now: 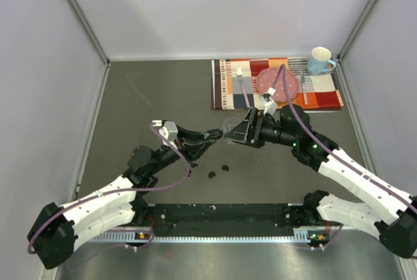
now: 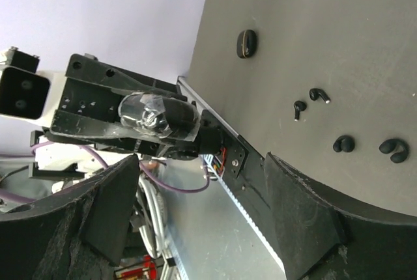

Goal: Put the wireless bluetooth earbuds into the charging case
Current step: Pick up the charging case at the center of the board, then open the charging case.

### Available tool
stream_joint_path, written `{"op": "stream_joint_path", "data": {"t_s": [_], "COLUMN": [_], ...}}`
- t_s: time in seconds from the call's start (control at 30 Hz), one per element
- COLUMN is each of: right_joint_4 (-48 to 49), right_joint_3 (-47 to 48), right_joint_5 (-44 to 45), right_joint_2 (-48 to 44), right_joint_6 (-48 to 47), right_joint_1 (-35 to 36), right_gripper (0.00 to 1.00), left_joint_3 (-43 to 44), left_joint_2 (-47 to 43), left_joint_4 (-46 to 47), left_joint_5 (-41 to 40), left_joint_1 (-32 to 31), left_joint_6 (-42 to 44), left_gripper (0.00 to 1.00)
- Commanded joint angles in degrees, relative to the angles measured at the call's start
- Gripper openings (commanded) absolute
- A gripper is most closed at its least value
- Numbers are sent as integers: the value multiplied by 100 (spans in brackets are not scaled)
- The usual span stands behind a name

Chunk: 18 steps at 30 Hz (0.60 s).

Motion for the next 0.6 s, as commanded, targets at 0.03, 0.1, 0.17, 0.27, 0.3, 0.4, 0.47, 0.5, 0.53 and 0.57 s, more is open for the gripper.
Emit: {"op": "stream_joint_path", "data": {"t_s": [0.03,0.1,0.17,0.27,0.3,0.4,0.47,0.5,0.53,0.57], "right_joint_4": [-34,-34,-26,9,79,324,518,598,781,861], "right_joint_3": [364,382,373,355,346,259,180,153,118,74], "right_joint_5": [-117,-90,-55,-20,-20,15,7,7,-11,-28], "right_joint_2": [254,342,403,465,491,500,500,509,518,535], "right_joint_6": [-88,-70,-35,44,62,229,395,448,562,615], "right_joint_1": [80,80,89,97,97,89,97,97,89,89], "right_gripper": [76,76,75,75,75,74,75,74,74,74], "left_joint_3": [177,177,194,221,229,238,238,238,229,229], "left_joint_2": [-95,-130,-148,-139,-122,-87,-95,-95,-104,-104], "left_joint_4": [145,128,93,92,92,119,127,110,101,101], "left_joint_5": [235,261,253,375,411,639,840,885,938,990], "left_joint_1": [-11,-11,-20,-20,-20,-20,-20,-11,-20,-20], "left_joint_6": [57,66,57,83,101,162,206,224,233,250], "left_gripper": [0,0,0,0,0,0,0,0,0,0]}}
